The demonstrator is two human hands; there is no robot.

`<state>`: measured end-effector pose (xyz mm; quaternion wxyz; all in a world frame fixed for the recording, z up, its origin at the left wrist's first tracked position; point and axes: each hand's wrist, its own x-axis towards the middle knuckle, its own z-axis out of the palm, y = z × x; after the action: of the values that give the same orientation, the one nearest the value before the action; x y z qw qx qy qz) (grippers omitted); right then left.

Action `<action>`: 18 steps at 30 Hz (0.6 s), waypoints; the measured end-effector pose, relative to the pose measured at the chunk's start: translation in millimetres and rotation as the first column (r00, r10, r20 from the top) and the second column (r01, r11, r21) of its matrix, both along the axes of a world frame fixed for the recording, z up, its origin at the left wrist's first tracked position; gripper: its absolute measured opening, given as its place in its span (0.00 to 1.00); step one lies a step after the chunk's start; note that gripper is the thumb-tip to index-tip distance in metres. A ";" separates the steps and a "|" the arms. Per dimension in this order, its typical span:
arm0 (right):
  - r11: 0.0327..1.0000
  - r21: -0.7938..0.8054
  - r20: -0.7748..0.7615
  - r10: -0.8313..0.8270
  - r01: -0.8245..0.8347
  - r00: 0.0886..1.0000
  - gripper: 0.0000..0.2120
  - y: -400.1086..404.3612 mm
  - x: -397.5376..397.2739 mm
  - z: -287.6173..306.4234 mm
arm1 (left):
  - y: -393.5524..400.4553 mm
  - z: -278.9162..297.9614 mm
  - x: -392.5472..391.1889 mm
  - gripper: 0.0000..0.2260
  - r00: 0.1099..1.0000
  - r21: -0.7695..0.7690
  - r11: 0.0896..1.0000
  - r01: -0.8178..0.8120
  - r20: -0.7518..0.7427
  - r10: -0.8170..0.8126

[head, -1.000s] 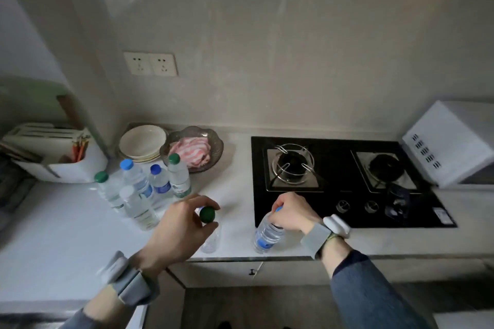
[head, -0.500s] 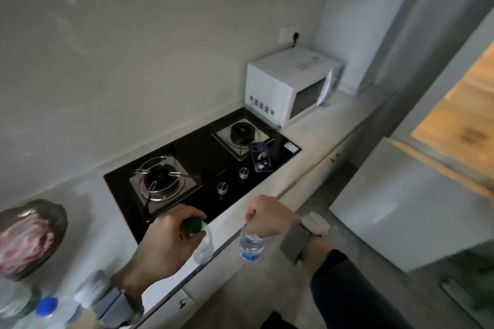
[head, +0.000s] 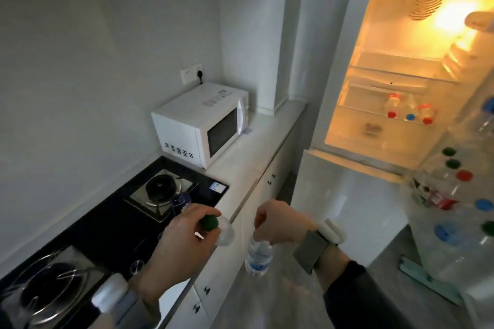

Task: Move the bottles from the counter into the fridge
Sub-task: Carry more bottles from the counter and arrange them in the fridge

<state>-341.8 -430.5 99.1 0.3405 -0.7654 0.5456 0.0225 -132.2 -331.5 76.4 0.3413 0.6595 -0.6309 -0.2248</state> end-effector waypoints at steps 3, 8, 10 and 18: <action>0.981 -0.145 0.004 -0.134 0.133 0.991 0.07 -17.2 -26.6 7.1 | -38.4 9.1 -29.1 0.12 0.996 -0.007 0.997 0.076 -0.044 -0.076; 0.966 -0.104 0.065 -0.232 0.237 0.971 0.09 -52.2 -90.1 22.8 | -107.8 9.9 -76.6 0.10 0.972 -0.032 0.976 0.213 -0.096 -0.215; 0.949 -0.130 0.048 -0.282 0.286 0.958 0.07 -64.5 -103.6 27.5 | -130.7 14.0 -85.4 0.10 0.966 -0.023 0.972 0.233 -0.105 -0.234; 0.833 -0.110 0.075 -0.536 0.542 0.841 0.05 -117.6 -166.1 30.1 | -239.9 10.5 -137.3 0.11 0.888 -0.062 0.893 0.446 -0.095 -0.450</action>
<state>-507.9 -548.1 129.2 0.2949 -0.6012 0.7322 -0.1247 -269.6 -571.4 86.9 0.3262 0.4764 -0.7511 -0.3202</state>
